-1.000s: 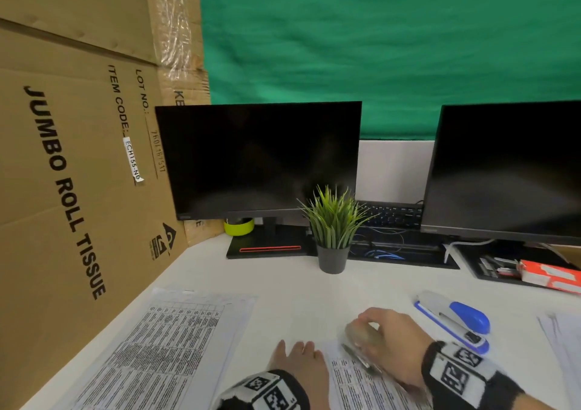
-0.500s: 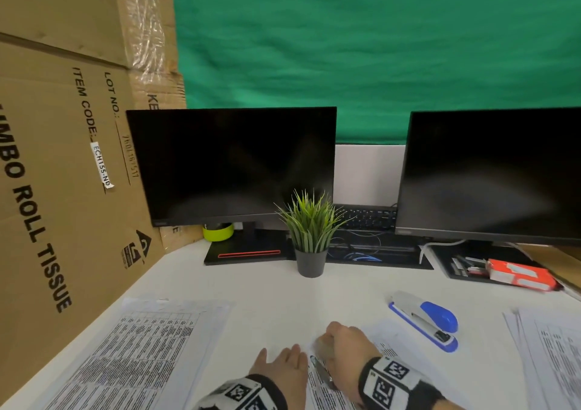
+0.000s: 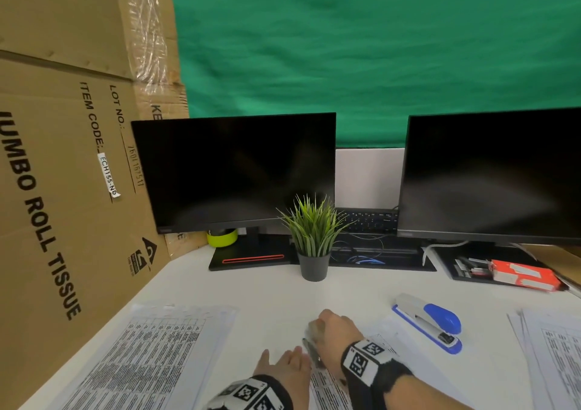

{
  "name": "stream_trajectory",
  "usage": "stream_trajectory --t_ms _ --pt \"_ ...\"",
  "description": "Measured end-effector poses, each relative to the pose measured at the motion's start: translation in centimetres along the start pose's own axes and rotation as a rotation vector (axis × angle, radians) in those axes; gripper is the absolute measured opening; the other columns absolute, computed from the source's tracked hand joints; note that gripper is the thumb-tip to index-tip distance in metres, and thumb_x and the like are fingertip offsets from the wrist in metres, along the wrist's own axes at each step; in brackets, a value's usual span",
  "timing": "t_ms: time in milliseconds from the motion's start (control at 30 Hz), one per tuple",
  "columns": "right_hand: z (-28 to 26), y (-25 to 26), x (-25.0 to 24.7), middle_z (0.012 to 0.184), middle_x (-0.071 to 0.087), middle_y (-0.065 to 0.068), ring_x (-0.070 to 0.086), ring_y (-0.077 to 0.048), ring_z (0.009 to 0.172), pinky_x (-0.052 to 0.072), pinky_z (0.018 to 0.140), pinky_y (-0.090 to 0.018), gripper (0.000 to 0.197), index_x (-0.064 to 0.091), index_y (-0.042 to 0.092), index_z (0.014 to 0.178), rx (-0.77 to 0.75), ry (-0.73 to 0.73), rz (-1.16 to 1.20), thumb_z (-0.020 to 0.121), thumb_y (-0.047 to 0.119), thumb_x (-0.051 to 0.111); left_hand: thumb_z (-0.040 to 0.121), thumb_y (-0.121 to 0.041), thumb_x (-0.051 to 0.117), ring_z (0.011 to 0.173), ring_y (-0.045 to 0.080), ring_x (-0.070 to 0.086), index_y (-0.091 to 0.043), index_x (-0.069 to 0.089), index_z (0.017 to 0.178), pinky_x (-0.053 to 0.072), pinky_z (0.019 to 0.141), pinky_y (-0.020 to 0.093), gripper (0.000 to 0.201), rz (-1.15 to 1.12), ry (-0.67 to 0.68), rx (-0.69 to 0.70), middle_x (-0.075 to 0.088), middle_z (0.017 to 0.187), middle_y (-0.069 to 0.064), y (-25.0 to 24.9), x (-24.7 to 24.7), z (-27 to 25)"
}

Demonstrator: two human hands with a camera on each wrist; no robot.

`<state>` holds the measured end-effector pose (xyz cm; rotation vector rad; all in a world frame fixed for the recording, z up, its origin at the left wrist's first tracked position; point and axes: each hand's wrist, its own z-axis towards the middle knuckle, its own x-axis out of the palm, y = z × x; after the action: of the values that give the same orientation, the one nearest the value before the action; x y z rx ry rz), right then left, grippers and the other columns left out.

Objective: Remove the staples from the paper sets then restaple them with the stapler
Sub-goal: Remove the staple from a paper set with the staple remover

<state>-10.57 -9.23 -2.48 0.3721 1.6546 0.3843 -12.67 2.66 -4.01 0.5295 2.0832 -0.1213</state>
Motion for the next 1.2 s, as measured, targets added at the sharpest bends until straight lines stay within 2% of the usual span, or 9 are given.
stream_trajectory --t_ms 67,167,300,400,600,733,933,1033,1200 --pt "0.6 0.0 -0.8 0.113 0.059 -0.003 0.06 -0.019 0.099 0.048 0.081 -0.024 0.026 0.052 0.016 0.115 0.016 -0.031 0.045 0.091 0.026 0.056 0.105 -0.023 0.02 0.15 0.019 -0.005 -0.006 -0.002 0.154 0.002 0.118 0.055 0.056 0.024 0.012 0.01 -0.009 0.163 0.006 0.0 -0.1 -0.3" --pt "0.2 -1.2 -2.6 0.119 0.06 -0.002 0.059 -0.018 0.106 0.047 0.088 -0.023 0.031 0.051 0.017 0.123 -0.028 -0.016 0.008 0.092 0.02 0.055 0.105 -0.023 0.02 0.15 0.019 -0.006 -0.006 -0.001 0.154 0.0 0.117 0.057 0.056 0.023 0.001 0.01 -0.01 0.163 0.006 0.3 0.0 -0.4" --pt "-1.9 -3.8 -2.9 0.119 0.059 0.0 0.057 -0.016 0.108 0.046 0.093 -0.024 0.034 0.052 0.022 0.122 -0.09 0.059 -0.109 0.09 0.012 0.051 0.1 -0.022 0.043 0.15 0.029 0.001 -0.006 0.007 0.154 0.002 0.116 0.06 0.067 -0.077 -0.124 0.005 0.0 0.163 0.011 0.1 0.8 0.1" --pt "-2.8 -4.7 -2.1 0.116 0.055 -0.001 0.056 -0.018 0.106 0.045 0.092 -0.025 0.035 0.051 0.023 0.121 -0.094 0.07 -0.127 0.088 0.011 0.05 0.103 -0.033 0.031 0.15 0.02 -0.003 -0.017 -0.002 0.155 -0.001 0.117 0.056 0.063 -0.015 -0.046 -0.033 -0.008 0.163 0.007 -0.2 0.6 0.0" --pt "-2.0 -3.2 -1.3 0.102 0.041 0.0 0.051 -0.02 0.092 0.046 0.091 -0.029 0.032 0.047 0.019 0.121 -0.08 0.02 -0.158 0.09 0.016 0.051 0.103 -0.04 0.032 0.15 0.021 0.0 -0.023 -0.005 0.155 -0.006 0.117 0.055 0.065 -0.049 0.004 -0.077 -0.007 0.163 0.008 -0.8 -0.2 -0.1" --pt "-0.6 -2.4 -1.0 0.116 0.049 -0.005 0.055 -0.024 0.105 0.045 0.09 -0.03 0.033 0.046 0.019 0.122 -0.059 0.027 -0.179 0.09 0.02 0.052 0.102 -0.037 0.035 0.15 0.024 -0.002 -0.023 -0.005 0.154 -0.004 0.115 0.059 0.067 -0.014 0.019 -0.043 -0.008 0.163 0.011 -0.8 0.0 0.0" --pt "2.2 -1.4 -1.3 0.118 0.056 -0.005 0.057 -0.02 0.099 0.043 0.08 -0.025 0.017 0.051 0.02 0.105 0.003 -0.015 -0.045 0.089 0.019 0.055 0.101 -0.034 0.039 0.15 0.025 -0.002 -0.022 -0.004 0.154 -0.001 0.115 0.061 0.069 0.021 0.017 -0.033 -0.008 0.162 0.013 -0.7 0.0 -0.1" --pt "1.4 -2.5 -2.5 0.122 0.058 -0.003 0.056 -0.018 0.108 0.045 0.089 -0.024 0.03 0.053 0.02 0.122 -0.008 -0.012 -0.029 0.093 0.02 0.05 0.1 -0.032 0.042 0.15 0.026 -0.003 -0.022 -0.003 0.154 -0.003 0.115 0.062 0.071 0.017 0.006 -0.029 -0.008 0.162 0.013 -0.6 0.1 0.0" --pt "-1.5 -5.5 -3.4 0.117 0.062 0.002 0.058 -0.014 0.107 0.046 0.089 -0.02 0.031 0.054 0.024 0.12 -0.052 0.004 -0.138 0.09 0.015 0.051 0.095 -0.067 0.016 0.15 0.022 -0.002 -0.022 0.0 0.156 -0.01 0.119 0.047 0.077 -0.237 -0.016 -0.202 0.0 0.164 0.003 -0.7 0.5 1.3"
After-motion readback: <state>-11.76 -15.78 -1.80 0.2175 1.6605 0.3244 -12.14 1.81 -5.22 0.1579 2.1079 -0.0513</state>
